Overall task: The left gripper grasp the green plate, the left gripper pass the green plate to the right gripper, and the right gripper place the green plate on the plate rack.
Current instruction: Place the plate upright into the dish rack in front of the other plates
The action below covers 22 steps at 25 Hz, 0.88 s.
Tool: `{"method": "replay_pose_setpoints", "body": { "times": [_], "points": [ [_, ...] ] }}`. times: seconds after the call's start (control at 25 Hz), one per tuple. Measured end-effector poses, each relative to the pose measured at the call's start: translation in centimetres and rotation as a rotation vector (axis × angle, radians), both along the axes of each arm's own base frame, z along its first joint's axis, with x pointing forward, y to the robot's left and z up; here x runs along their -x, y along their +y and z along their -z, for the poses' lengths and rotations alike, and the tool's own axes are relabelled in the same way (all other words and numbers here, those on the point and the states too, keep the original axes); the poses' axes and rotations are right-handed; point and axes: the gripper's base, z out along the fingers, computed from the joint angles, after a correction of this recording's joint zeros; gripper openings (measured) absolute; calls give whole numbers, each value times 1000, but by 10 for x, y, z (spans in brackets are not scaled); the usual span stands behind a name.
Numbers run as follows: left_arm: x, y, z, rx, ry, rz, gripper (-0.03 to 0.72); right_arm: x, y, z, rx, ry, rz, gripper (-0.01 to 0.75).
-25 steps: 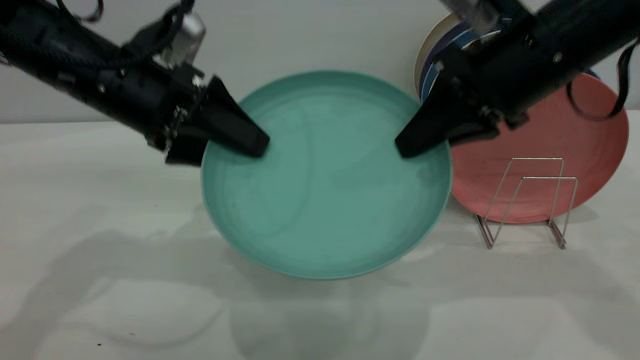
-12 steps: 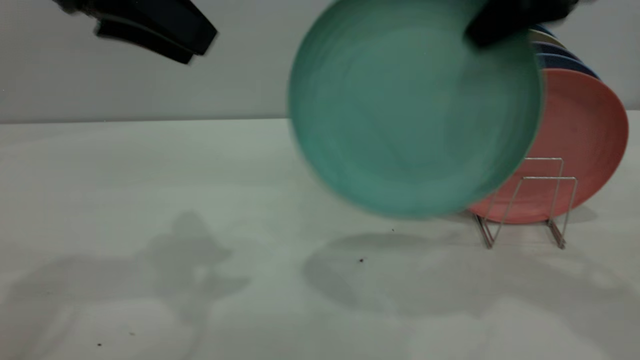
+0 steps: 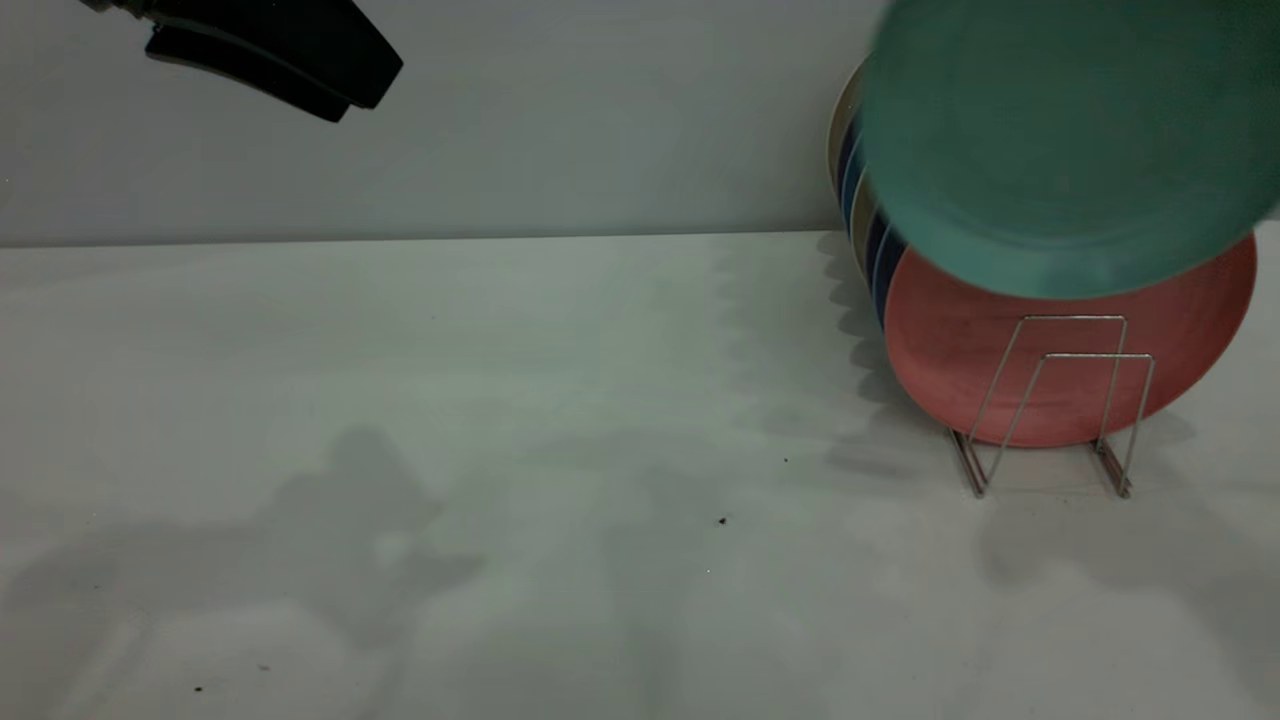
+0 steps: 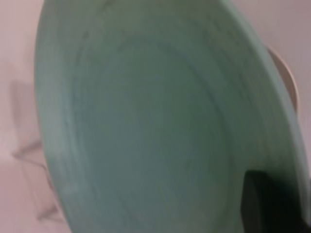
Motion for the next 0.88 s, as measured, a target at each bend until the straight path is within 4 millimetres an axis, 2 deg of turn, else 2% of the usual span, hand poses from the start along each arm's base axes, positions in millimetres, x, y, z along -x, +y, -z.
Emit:
{"method": "replay_pose_setpoints", "body": {
  "times": [0.12, 0.6, 0.88],
  "points": [
    [0, 0, 0, 0, 2, -1, 580, -6, -7, 7, 21, 1, 15, 43],
    [0, 0, 0, -1, -1, -1, 580, -20, -7, 34, 40, 57, 4, 45],
    [0, 0, 0, -1, -1, -2, 580, -21, -6, 35, 4, 60, 20, 49]
  ]
}}
